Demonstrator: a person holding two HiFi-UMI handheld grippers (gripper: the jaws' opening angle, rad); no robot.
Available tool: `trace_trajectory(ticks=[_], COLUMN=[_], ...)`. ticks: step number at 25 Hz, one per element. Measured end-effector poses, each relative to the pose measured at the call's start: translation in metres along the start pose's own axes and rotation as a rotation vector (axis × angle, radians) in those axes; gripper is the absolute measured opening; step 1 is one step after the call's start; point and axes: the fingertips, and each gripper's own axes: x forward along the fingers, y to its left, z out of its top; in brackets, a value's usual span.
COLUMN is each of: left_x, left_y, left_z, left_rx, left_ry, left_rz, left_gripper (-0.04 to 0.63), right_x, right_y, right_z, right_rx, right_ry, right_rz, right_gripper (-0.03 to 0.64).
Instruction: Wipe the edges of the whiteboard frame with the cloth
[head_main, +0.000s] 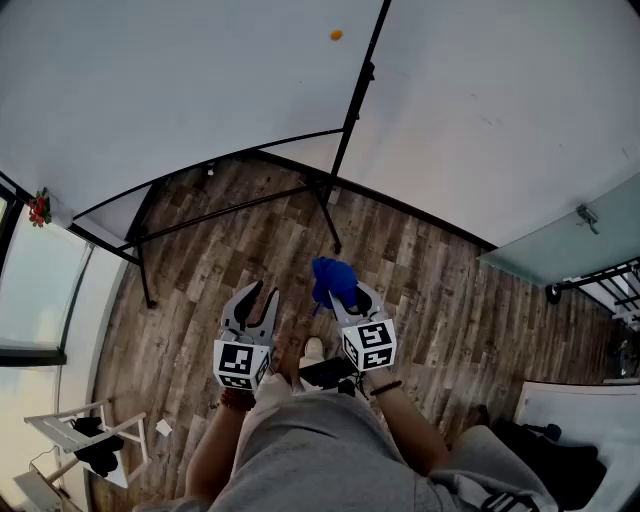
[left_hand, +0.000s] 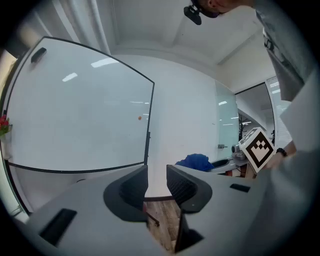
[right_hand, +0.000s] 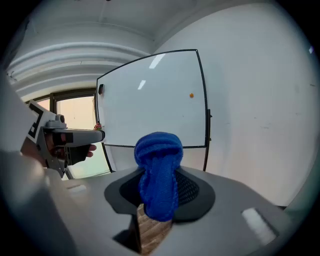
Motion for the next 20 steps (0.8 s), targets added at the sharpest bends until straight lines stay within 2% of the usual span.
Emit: trace_trajectory(ticks=[4,10,15,20], left_x=[0.038,0.077,0.109,0.168], left_y=[-0.017,-0.018,0.007,0.055], left_z=[0.0,-0.005,-0.012,-0.016], left_rx=[0.012,0.01,-0.017,-0.045], left_ry=[0.024,0.045,0.062,0.055], left_rz=[-0.008,0.019,0.025,-0.02], left_gripper=[0.121,0.121,0.121,0.12], right_x=[0.006,0.031,0.068,0.134], right_y=[-0.049,-0.107,-0.14,-0.159], right_z=[0.004,0.007,0.0,0.004], right_rx=[0.033,0.05,0.062,0.055], right_ry=[-0.023,-0.032,0.01,0.053], right_rz=[-0.024,0.005,-0.022,-0.046], right_gripper=[0.138,0.149,0.149,0.149])
